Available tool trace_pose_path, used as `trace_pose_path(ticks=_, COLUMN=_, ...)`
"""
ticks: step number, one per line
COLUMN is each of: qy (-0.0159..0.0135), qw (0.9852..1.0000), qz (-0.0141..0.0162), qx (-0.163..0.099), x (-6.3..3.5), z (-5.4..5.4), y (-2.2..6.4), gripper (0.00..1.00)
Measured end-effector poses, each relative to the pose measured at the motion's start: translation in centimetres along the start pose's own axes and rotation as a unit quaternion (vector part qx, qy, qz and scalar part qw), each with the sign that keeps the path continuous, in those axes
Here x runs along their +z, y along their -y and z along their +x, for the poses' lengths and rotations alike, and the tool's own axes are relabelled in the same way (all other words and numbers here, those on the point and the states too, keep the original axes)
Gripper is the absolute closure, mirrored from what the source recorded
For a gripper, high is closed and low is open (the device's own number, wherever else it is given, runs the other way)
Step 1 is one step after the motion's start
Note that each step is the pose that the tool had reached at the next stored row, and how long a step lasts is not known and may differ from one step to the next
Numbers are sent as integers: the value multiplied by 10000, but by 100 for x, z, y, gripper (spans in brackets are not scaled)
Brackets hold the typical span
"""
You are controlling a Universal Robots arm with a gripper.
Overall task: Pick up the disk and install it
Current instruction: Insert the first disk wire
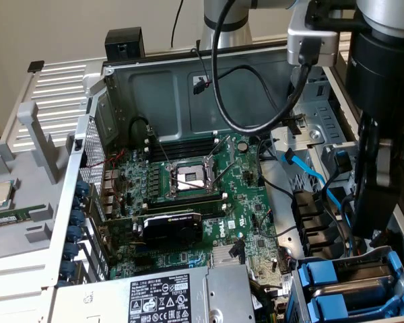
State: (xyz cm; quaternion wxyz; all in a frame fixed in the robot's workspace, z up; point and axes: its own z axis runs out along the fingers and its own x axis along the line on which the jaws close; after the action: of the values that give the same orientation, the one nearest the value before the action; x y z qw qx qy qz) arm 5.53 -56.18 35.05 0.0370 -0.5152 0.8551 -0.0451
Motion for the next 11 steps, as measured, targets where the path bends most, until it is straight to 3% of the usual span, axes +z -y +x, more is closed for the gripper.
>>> trace_pose_path(ticks=8, qy=-9, qw=10000, qz=1, qx=77, x=2, z=24, y=-10, gripper=35)
trace_pose_path(ticks=9, qy=-10, qw=10000, qz=1, qx=84, x=1, z=29, y=-8, gripper=37)
trace_pose_path(ticks=11, qy=-11, qw=10000, qz=2, qx=93, x=1, z=37, y=-5, gripper=50)
